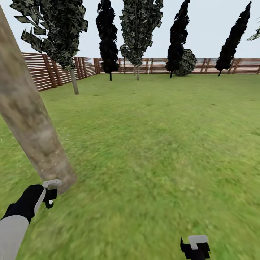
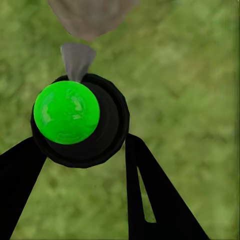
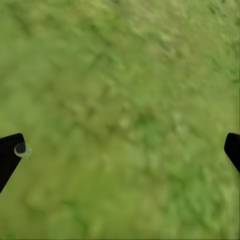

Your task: In the garden, pick up the pesticide atomizer on the floor and spray pesticide onto both trees until each tree trunk is fully covered.

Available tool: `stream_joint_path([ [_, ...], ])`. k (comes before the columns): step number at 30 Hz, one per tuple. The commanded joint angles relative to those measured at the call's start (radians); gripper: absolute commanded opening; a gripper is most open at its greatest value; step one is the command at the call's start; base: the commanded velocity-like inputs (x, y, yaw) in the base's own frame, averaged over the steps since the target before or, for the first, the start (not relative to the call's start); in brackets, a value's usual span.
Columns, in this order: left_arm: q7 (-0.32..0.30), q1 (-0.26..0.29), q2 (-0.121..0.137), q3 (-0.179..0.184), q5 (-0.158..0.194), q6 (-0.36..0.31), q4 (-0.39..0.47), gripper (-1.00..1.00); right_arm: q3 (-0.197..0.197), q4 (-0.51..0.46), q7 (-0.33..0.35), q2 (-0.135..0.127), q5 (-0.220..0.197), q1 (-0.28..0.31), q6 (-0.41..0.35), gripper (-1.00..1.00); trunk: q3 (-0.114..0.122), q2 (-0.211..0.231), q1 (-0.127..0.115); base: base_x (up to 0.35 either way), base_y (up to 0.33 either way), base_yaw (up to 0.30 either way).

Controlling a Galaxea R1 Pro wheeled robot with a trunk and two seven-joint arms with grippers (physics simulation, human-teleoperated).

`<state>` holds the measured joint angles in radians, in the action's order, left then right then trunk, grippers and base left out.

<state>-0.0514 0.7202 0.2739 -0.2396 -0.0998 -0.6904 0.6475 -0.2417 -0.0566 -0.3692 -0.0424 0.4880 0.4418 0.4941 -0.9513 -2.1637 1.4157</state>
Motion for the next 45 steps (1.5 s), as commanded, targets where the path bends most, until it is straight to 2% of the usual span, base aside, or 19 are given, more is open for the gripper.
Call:
stream_joint_path([
  [1,-0.005,0.001,-0.001,-0.003,-0.011,-0.005,0.001,-1.00,-0.008,0.001,-0.004,0.000,0.011,0.001,0.003,1.00,-0.001,0.000,0.000,0.241,-0.188,0.203],
  [25,-0.005,0.001,0.001,-0.004,-0.011,-0.005,0.001,-1.00,-0.007,0.001,-0.004,0.002,0.011,0.001,0.003,1.00,-0.001,0.000,0.000,0.239,-0.175,0.274],
  [35,-0.006,0.010,-0.001,-0.001,-0.009,-0.003,0.005,-1.00,-0.008,0.000,-0.004,-0.001,0.011,0.001,0.003,1.00,-0.001,0.000,0.000,0.017,-0.009,0.276],
  [36,-0.006,0.014,-0.005,0.002,-0.009,-0.003,0.008,-1.00,-0.008,0.000,-0.004,-0.002,0.010,0.001,0.003,1.00,-0.001,0.000,0.000,0.000,0.000,0.163],
  [38,-0.009,0.036,-0.052,0.013,-0.015,-0.005,0.059,-1.00,-0.008,0.000,-0.004,-0.002,0.010,0.001,0.003,1.00,-0.001,0.000,0.000,0.000,0.000,0.038],
  [40,-0.014,0.069,-0.089,0.066,-0.016,-0.013,0.088,-1.00,-0.008,0.000,-0.004,-0.003,0.010,0.001,0.003,1.00,-0.001,0.000,0.000,0.000,0.000,0.008],
  [41,-0.019,0.093,-0.094,0.083,-0.013,-0.021,0.092,-1.00,-0.008,0.000,-0.003,-0.003,0.010,0.001,0.003,1.00,-0.001,0.000,0.000,0.000,0.000,0.002],
  [42,-0.021,0.115,-0.089,0.090,-0.012,-0.025,0.090,-1.00,-0.008,0.000,-0.003,-0.003,0.010,0.001,0.003,1.00,-0.001,0.000,0.000,0.000,0.000,0.000],
  [43,-0.023,0.138,-0.069,0.094,-0.018,-0.027,0.085,-1.00,-0.008,0.000,-0.002,-0.004,0.011,0.001,0.003,1.00,-0.001,0.000,0.000,0.000,0.000,0.000],
  [45,-0.026,0.142,-0.005,0.095,-0.015,-0.029,0.084,-1.00,-0.008,0.000,-0.002,-0.005,0.011,0.001,0.003,1.00,-0.001,0.000,0.000,0.000,0.000,0.000],
])
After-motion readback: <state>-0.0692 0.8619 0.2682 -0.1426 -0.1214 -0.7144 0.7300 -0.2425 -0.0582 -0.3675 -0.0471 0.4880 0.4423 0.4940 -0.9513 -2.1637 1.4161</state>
